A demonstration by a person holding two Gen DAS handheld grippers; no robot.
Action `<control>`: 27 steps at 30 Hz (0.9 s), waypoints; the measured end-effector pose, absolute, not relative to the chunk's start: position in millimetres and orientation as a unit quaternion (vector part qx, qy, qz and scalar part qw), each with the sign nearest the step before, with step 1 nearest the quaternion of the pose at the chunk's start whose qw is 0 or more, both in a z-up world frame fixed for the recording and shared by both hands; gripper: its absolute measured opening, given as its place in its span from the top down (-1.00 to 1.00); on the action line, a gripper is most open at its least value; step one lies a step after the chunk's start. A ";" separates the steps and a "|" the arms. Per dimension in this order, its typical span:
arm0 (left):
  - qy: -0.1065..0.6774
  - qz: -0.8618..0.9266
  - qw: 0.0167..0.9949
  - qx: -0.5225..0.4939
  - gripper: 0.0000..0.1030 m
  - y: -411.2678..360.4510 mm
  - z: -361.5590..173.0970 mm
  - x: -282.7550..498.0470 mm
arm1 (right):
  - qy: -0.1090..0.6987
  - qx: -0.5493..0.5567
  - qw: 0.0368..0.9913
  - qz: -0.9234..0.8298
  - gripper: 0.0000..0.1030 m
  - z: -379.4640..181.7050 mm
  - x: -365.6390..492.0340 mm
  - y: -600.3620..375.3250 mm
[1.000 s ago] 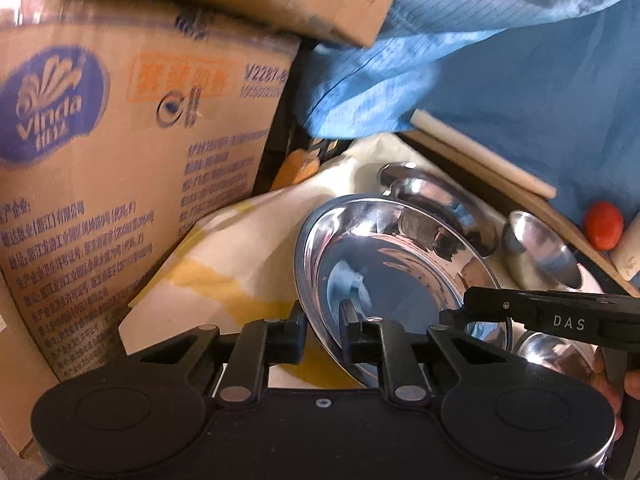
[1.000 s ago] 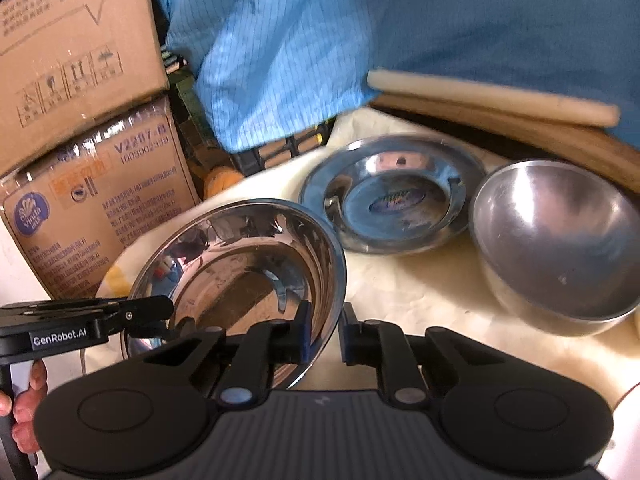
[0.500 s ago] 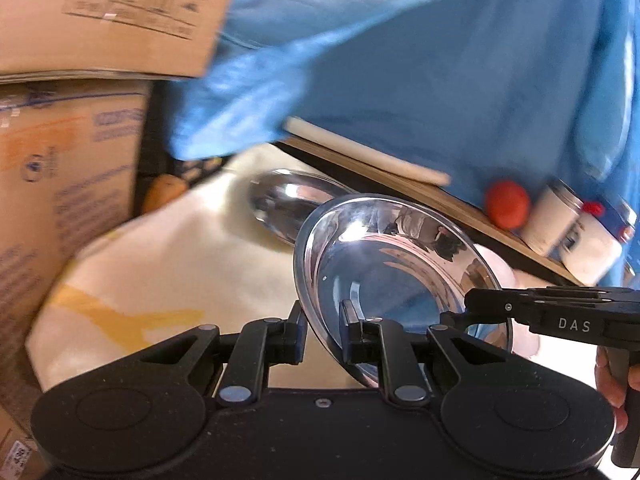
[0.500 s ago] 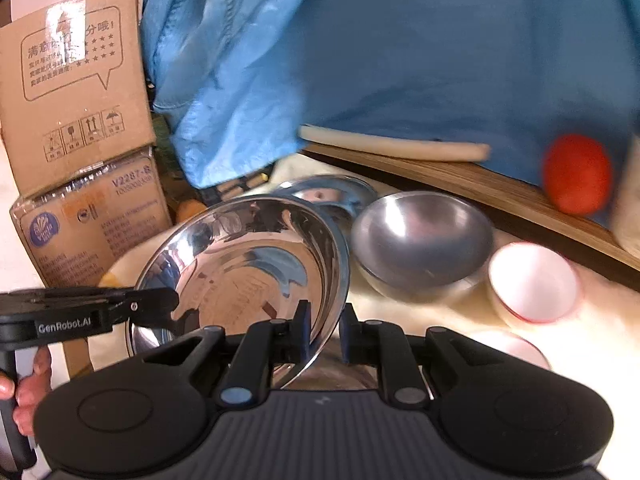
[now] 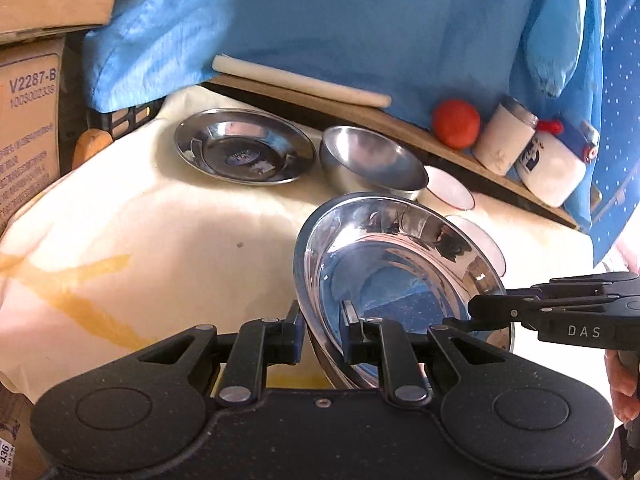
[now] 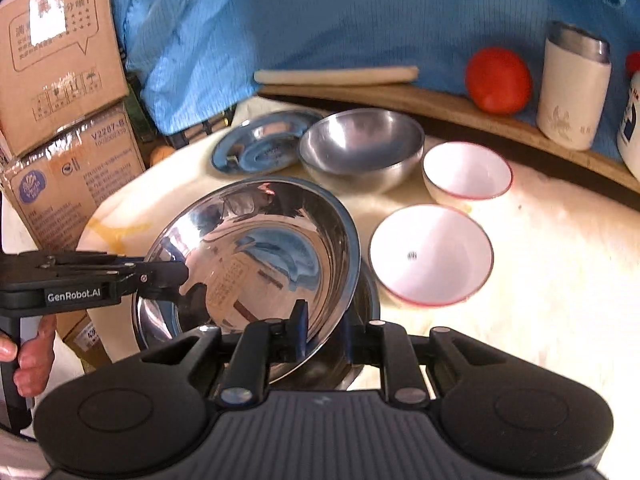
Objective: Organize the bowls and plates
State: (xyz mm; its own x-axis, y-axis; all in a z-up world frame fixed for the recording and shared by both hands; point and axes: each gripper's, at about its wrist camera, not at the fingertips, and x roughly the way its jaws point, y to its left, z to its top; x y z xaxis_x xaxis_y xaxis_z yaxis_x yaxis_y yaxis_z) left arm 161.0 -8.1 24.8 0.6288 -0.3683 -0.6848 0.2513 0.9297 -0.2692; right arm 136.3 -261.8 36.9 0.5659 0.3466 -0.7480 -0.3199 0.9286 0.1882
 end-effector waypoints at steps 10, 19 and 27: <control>0.406 -0.178 0.895 -0.049 0.46 -15.2 19.9 165.1 | 0.434 0.004 0.881 0.189 0.58 32.3 131.4 -260.4; 0.413 -0.188 0.890 -0.042 0.45 -15.0 18.6 168.7 | 0.441 -0.018 0.876 0.193 0.51 37.2 130.1 -255.2; 0.410 -0.186 0.892 -0.042 0.42 -11.1 19.9 168.2 | 0.444 -0.045 0.875 0.185 0.32 40.4 128.6 -253.7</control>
State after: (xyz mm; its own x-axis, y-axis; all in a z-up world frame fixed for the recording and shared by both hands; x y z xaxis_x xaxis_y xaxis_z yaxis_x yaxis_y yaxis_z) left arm 168.2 -11.1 19.9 0.5948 -0.3667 -0.7154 0.2974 0.9271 -0.2279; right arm 128.6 -253.7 40.4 0.5367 0.2844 -0.7944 -0.3635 0.9276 0.0865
